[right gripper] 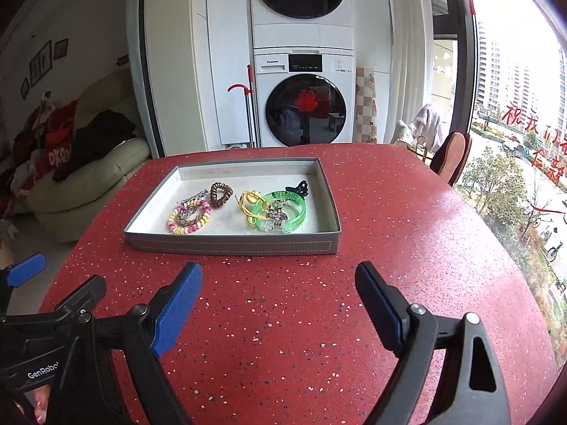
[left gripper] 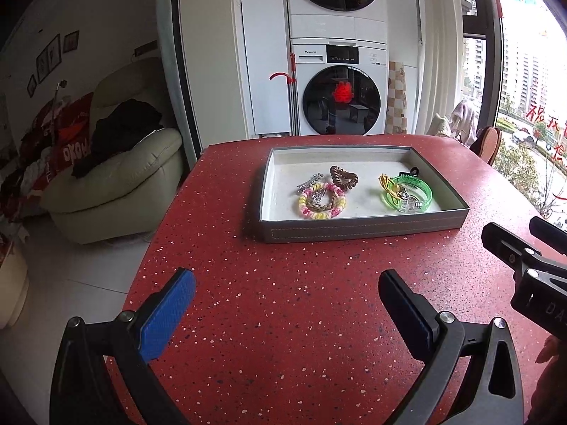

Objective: Organize jewelry

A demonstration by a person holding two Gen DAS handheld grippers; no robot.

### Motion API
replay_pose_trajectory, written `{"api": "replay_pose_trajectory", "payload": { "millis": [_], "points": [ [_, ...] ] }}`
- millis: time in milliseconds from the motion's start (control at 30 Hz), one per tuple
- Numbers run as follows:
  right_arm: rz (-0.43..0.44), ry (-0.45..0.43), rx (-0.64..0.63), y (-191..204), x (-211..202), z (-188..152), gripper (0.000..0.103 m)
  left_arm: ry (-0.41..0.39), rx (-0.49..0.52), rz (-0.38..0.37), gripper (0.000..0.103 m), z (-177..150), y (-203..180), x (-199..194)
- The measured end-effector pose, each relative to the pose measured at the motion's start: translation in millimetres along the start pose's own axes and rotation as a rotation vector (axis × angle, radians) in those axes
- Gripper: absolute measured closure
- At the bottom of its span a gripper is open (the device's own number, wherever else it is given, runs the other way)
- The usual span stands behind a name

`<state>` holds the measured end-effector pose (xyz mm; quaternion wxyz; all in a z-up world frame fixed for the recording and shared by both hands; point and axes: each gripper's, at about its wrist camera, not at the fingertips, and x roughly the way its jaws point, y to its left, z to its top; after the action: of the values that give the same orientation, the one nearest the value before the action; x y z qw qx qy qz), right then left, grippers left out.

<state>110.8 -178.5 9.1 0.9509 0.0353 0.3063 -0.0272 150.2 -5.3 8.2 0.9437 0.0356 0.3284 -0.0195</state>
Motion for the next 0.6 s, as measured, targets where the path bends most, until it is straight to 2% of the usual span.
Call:
{"api": "replay_pose_trajectory", "payload": {
  "millis": [600],
  "points": [
    [-0.001,-0.008,-0.007,0.3,-2.7,3.8,0.013,0.003,-0.009,0.005,0.000,-0.1,-0.8,-2.6]
  ]
}}
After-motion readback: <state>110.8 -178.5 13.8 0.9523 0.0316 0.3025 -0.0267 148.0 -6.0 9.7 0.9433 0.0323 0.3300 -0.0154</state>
